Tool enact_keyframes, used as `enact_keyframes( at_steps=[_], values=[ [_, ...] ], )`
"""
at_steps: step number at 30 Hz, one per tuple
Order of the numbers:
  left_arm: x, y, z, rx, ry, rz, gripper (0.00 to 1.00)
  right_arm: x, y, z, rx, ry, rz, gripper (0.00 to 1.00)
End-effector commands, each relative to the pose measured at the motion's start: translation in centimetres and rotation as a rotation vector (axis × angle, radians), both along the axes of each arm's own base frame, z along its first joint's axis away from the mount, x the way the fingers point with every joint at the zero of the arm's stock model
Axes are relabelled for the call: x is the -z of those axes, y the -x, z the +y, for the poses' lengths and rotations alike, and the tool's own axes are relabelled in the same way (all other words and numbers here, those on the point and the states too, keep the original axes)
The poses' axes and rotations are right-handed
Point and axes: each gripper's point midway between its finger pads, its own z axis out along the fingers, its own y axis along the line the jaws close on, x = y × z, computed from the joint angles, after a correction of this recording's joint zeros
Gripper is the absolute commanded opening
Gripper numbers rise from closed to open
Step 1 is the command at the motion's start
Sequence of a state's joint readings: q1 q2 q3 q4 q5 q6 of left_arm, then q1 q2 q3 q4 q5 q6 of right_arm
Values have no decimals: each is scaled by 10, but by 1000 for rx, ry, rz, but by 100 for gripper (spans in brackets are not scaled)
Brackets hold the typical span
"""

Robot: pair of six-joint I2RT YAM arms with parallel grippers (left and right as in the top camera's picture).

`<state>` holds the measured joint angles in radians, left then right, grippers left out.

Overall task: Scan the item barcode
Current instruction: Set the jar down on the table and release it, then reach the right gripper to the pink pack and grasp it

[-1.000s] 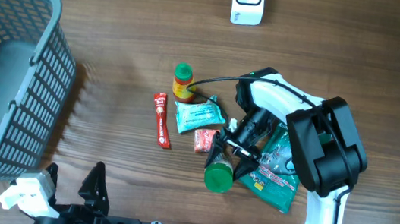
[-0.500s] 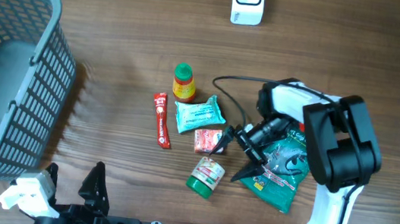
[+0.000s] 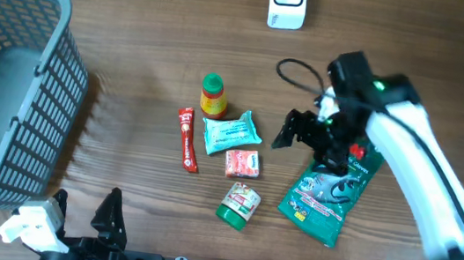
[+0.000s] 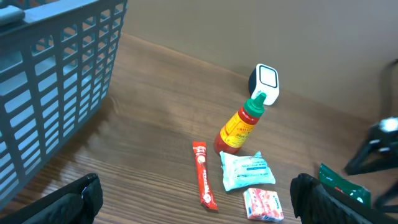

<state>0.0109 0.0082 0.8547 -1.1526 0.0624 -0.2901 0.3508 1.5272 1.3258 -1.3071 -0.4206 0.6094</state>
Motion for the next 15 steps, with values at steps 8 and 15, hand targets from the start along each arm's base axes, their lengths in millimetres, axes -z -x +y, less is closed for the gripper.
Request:
enact_keyframes(
  at_steps=[8, 15],
  values=[
    [0, 0, -2, 15, -15, -4, 100, 18, 79, 57, 17, 373, -121, 99],
    [0, 0, -2, 15, -15, -4, 100, 88, 101, 91, -27, 433, -23, 100]
  ],
)
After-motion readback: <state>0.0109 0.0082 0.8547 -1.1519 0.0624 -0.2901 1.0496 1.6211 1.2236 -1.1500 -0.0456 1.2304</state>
